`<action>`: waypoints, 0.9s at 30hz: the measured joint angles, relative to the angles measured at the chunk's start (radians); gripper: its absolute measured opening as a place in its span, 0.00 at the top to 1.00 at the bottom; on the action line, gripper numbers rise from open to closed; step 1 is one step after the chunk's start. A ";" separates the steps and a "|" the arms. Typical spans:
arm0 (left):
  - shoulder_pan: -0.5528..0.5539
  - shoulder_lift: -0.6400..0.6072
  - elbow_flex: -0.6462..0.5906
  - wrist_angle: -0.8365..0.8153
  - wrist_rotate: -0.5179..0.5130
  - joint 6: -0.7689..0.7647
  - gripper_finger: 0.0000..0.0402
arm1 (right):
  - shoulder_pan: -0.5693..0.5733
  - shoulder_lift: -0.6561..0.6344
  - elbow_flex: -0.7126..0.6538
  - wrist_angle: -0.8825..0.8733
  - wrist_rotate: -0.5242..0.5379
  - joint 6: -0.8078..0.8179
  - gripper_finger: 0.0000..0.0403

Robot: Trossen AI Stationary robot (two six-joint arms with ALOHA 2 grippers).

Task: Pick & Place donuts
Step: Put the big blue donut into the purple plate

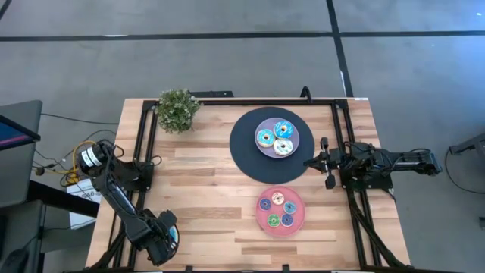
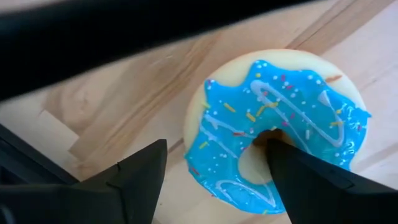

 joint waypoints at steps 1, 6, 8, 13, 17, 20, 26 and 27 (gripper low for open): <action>0.000 0.000 0.000 0.001 0.000 0.000 0.34 | 0.000 0.000 0.000 0.000 0.000 0.000 1.00; 0.000 0.000 0.000 0.005 0.000 0.000 0.44 | 0.000 0.000 0.000 0.000 0.000 0.000 1.00; 0.000 0.000 0.000 0.005 0.000 -0.001 0.49 | 0.000 0.000 0.000 0.000 0.000 0.000 1.00; 0.004 0.000 0.000 0.005 0.004 0.000 0.57 | 0.000 0.000 0.000 0.000 0.000 0.000 1.00; 0.018 0.000 0.009 -0.011 0.008 0.004 0.61 | 0.000 0.000 0.000 0.000 0.000 0.000 1.00; 0.030 0.000 0.025 -0.028 0.007 0.026 0.64 | 0.000 0.000 0.000 0.000 0.000 0.000 1.00; 0.070 0.000 0.063 -0.040 0.005 0.083 0.69 | 0.000 0.000 0.000 0.000 0.000 0.000 1.00; 0.081 0.000 0.069 -0.040 0.005 0.089 0.69 | 0.000 0.000 0.000 0.000 0.000 0.000 1.00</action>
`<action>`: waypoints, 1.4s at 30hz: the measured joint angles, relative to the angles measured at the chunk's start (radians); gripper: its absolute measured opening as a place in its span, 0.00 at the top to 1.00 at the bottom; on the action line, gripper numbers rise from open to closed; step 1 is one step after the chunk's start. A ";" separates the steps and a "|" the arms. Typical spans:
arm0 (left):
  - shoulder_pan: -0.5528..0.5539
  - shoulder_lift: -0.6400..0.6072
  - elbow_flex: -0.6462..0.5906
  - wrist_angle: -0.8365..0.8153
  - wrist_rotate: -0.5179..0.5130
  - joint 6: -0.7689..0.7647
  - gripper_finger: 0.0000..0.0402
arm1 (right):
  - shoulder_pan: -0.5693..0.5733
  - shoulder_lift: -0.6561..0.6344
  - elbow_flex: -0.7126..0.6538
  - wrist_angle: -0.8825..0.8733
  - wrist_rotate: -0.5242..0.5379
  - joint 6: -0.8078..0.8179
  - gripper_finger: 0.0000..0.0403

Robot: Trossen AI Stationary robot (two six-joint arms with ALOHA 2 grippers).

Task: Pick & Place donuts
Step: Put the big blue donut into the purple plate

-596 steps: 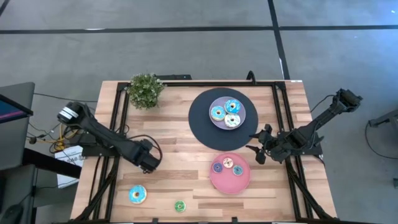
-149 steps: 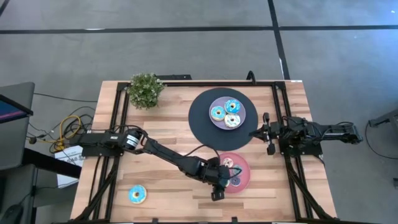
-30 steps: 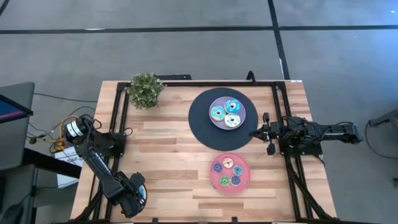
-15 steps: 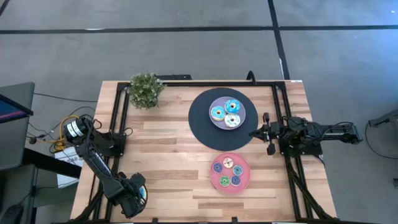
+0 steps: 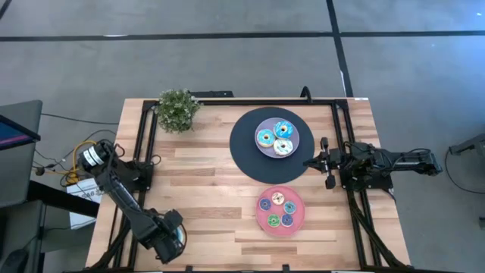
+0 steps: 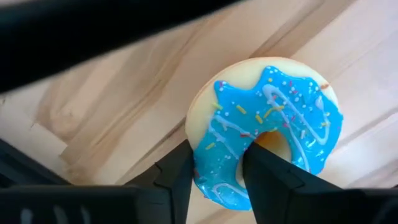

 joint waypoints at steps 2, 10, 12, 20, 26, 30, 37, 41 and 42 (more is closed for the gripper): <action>0.027 0.000 0.012 0.000 -0.003 0.024 0.70 | 0.000 0.000 0.000 0.000 0.000 0.000 1.00; 0.218 0.000 0.071 0.017 -0.057 0.236 0.70 | 0.000 0.000 0.000 0.000 0.000 0.000 1.00; 0.287 0.000 0.095 0.034 -0.059 0.326 0.70 | 0.000 0.000 0.000 0.000 0.000 0.000 1.00; 0.598 -0.001 0.206 0.139 -0.061 0.640 0.70 | 0.000 0.000 0.000 0.000 0.000 0.000 1.00; 0.823 -0.001 0.262 0.373 -0.041 0.867 0.70 | 0.000 0.000 0.000 0.000 0.000 0.000 1.00; 0.943 0.024 0.280 0.679 0.060 1.001 0.70 | 0.000 0.000 0.000 0.000 0.000 0.000 1.00; 1.065 0.167 0.384 0.921 0.261 1.170 0.70 | 0.000 0.004 0.001 -0.005 0.002 0.000 1.00; 1.118 0.330 0.617 0.613 0.292 1.256 0.70 | 0.000 0.014 0.002 -0.007 0.002 0.000 1.00; 1.130 0.373 0.685 0.503 0.293 1.290 0.70 | 0.000 0.013 0.002 -0.007 0.002 0.000 1.00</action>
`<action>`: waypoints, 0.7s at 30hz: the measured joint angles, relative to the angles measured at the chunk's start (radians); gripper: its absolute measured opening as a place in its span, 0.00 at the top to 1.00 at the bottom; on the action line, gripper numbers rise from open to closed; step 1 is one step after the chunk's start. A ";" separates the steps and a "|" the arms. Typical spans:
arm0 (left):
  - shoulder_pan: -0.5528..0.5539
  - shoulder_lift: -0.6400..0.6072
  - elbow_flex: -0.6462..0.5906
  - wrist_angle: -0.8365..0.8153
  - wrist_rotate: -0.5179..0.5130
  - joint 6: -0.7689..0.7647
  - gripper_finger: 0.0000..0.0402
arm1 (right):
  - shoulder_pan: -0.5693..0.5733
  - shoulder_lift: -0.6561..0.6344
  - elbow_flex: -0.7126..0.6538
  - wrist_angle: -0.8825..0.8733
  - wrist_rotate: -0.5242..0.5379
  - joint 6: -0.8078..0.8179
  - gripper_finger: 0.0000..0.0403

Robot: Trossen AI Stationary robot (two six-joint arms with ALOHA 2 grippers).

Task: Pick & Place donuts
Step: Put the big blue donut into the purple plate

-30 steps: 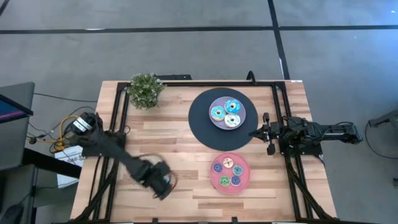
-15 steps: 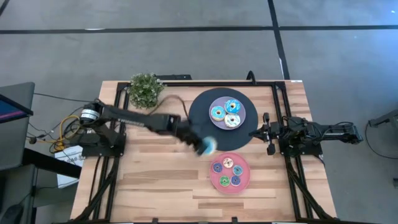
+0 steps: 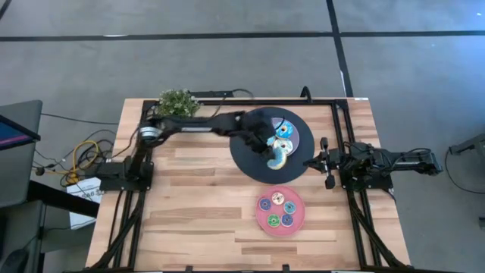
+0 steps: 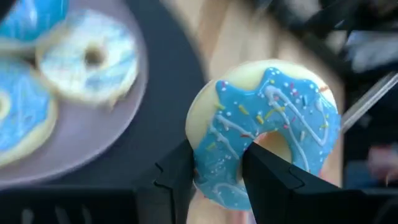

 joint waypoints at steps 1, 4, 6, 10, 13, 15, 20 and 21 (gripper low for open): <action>0.014 0.044 0.073 -0.103 0.010 0.036 0.70 | 0.000 0.002 0.000 0.000 -0.001 0.000 1.00; 0.045 0.164 0.277 -0.360 -0.043 0.117 0.70 | 0.000 0.001 0.000 0.000 -0.002 0.000 1.00; 0.058 0.228 0.394 -0.490 -0.129 0.152 0.70 | 0.000 0.002 0.000 0.000 -0.001 0.000 1.00; 0.074 0.330 0.586 -0.682 -0.242 0.195 0.70 | 0.000 0.002 0.000 0.000 -0.001 0.000 1.00; 0.082 0.358 0.637 -0.714 -0.291 0.197 0.70 | 0.000 0.002 0.000 0.000 -0.001 0.000 1.00; 0.092 0.361 0.631 -0.710 -0.298 0.193 0.70 | 0.000 0.002 0.000 0.000 -0.001 0.000 1.00; 0.110 0.364 0.630 -0.709 -0.333 0.167 0.70 | 0.000 0.002 0.000 0.000 -0.001 0.000 1.00; 0.112 0.364 0.630 -0.707 -0.355 0.166 0.70 | 0.000 0.002 0.000 0.000 -0.001 0.000 1.00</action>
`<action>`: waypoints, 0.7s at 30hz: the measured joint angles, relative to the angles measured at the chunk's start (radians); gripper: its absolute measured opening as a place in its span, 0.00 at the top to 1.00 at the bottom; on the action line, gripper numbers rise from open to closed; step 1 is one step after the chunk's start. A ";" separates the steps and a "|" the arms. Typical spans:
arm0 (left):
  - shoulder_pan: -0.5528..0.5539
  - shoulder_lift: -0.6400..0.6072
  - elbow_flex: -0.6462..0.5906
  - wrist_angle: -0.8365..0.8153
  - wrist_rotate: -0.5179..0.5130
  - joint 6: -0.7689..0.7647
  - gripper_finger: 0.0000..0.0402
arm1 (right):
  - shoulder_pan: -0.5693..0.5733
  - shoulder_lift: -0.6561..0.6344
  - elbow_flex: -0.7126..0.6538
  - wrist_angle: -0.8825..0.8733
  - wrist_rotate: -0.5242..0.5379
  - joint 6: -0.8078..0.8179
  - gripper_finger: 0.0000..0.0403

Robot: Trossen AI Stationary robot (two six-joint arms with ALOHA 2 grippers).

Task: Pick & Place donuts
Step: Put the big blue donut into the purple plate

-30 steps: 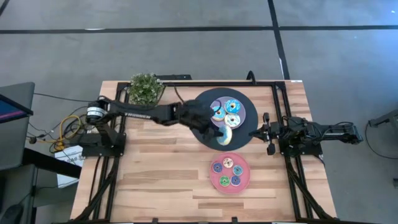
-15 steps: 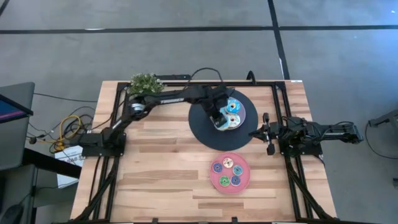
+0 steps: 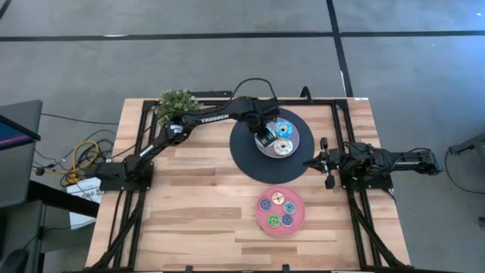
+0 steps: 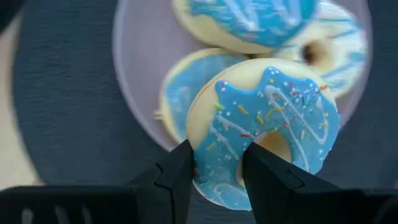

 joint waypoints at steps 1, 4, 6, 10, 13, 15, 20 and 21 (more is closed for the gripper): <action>0.002 0.000 0.000 -0.001 -0.021 -0.001 0.70 | 0.000 0.000 0.000 0.000 0.000 0.000 1.00; 0.010 0.000 0.000 0.000 -0.041 -0.030 0.70 | 0.000 0.000 0.000 0.000 0.000 0.000 1.00; 0.013 0.000 0.000 -0.001 -0.033 -0.043 0.70 | 0.000 0.000 0.000 0.000 0.000 0.000 1.00; 0.013 0.000 0.000 0.000 -0.031 -0.068 0.70 | 0.000 0.000 0.000 0.000 0.000 0.000 1.00; 0.013 0.000 -0.001 0.000 -0.034 -0.072 0.70 | 0.000 0.000 0.000 0.000 0.000 0.000 1.00; 0.013 0.004 -0.002 0.006 -0.034 -0.084 0.70 | 0.000 0.000 0.000 0.000 0.000 0.000 1.00; 0.013 0.015 -0.016 0.013 -0.015 -0.093 0.69 | 0.000 0.000 -0.001 0.000 0.000 0.000 1.00; 0.013 0.013 -0.024 0.027 -0.018 -0.095 0.69 | 0.000 0.000 -0.001 0.000 0.000 0.000 1.00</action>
